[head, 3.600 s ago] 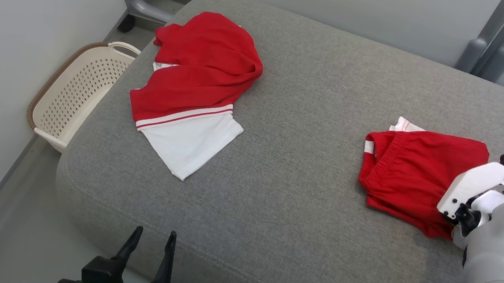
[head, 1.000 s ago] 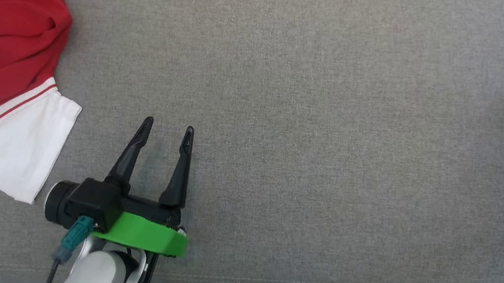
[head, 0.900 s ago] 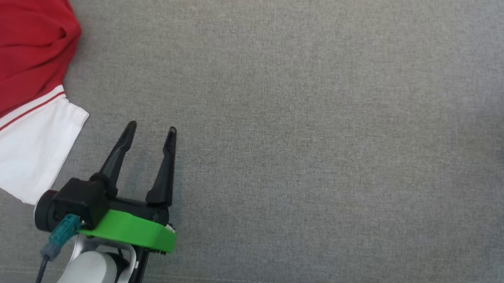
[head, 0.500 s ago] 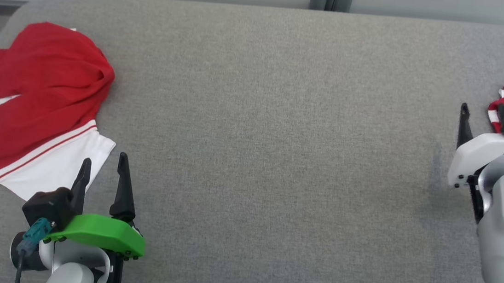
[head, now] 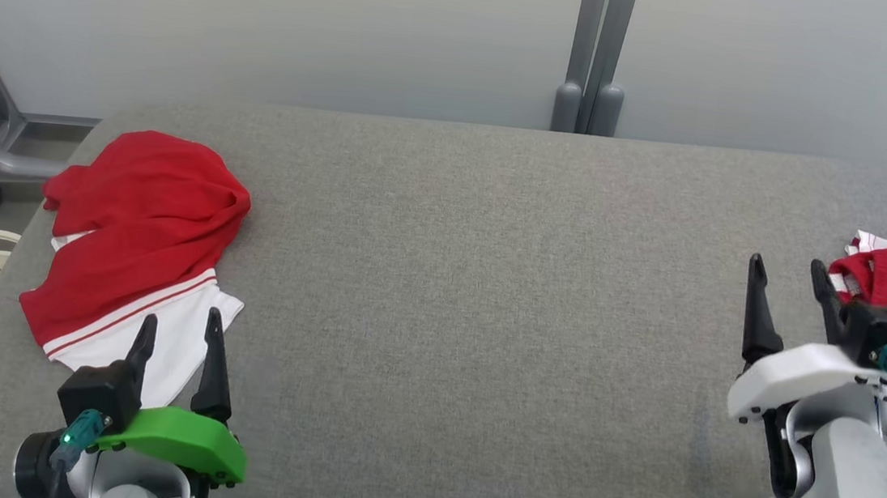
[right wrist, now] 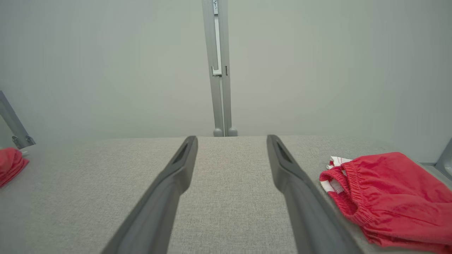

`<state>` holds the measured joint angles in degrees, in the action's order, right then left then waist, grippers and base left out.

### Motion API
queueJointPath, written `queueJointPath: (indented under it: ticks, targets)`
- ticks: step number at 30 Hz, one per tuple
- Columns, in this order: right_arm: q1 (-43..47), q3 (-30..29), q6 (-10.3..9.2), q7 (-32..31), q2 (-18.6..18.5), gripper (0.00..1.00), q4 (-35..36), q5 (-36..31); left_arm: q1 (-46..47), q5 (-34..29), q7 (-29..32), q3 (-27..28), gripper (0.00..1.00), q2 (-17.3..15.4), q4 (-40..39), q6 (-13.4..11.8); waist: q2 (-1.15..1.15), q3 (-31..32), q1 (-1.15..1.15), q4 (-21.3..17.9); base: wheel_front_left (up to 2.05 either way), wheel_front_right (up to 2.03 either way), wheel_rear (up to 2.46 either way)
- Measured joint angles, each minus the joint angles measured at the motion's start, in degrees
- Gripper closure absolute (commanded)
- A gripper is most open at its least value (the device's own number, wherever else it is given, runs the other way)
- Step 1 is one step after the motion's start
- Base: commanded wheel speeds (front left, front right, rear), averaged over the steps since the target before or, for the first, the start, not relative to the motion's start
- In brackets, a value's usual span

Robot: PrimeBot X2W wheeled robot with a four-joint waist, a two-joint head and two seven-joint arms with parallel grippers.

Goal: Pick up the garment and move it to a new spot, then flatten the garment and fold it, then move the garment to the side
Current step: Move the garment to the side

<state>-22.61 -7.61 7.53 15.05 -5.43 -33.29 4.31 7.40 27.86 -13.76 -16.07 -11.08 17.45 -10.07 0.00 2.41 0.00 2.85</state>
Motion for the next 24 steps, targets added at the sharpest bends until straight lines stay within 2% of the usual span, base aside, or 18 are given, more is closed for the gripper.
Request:
queueJointPath:
  ticks: [4, 10, 17, 24]
  targets:
    - [5.9, 0.7, 0.00, -0.7, 1.2, 0.00, 6.0, 1.7, 0.0, 1.0, -0.9, 2.3, 0.00, 0.8, 1.9, 0.1, 0.00, 1.6, 0.00, 0.4, 0.00, 0.00, 0.00]
    - [13.1, 0.1, -0.01, -2.5, 2.4, 0.00, 11.9, 1.9, -0.2, 1.3, -1.2, 4.9, 0.00, 1.8, 3.1, 2.2, 0.00, 2.9, 0.00, 0.4, 0.00, 0.00, 0.00]
    - [17.8, 2.7, -0.01, -3.1, 2.6, 0.00, 13.9, 3.0, -1.7, -5.5, -1.3, 4.4, 0.00, 2.3, 2.0, 4.6, 0.00, 2.9, 0.00, -0.6, 0.00, 0.00, 0.00]
    - [20.4, 4.5, -0.01, -2.4, 2.6, 0.00, 14.2, 5.0, -5.5, -10.2, -1.4, 7.0, 0.00, 4.0, -3.0, 9.8, 0.00, 2.7, 0.00, -1.6, 0.00, 0.00, 0.00]
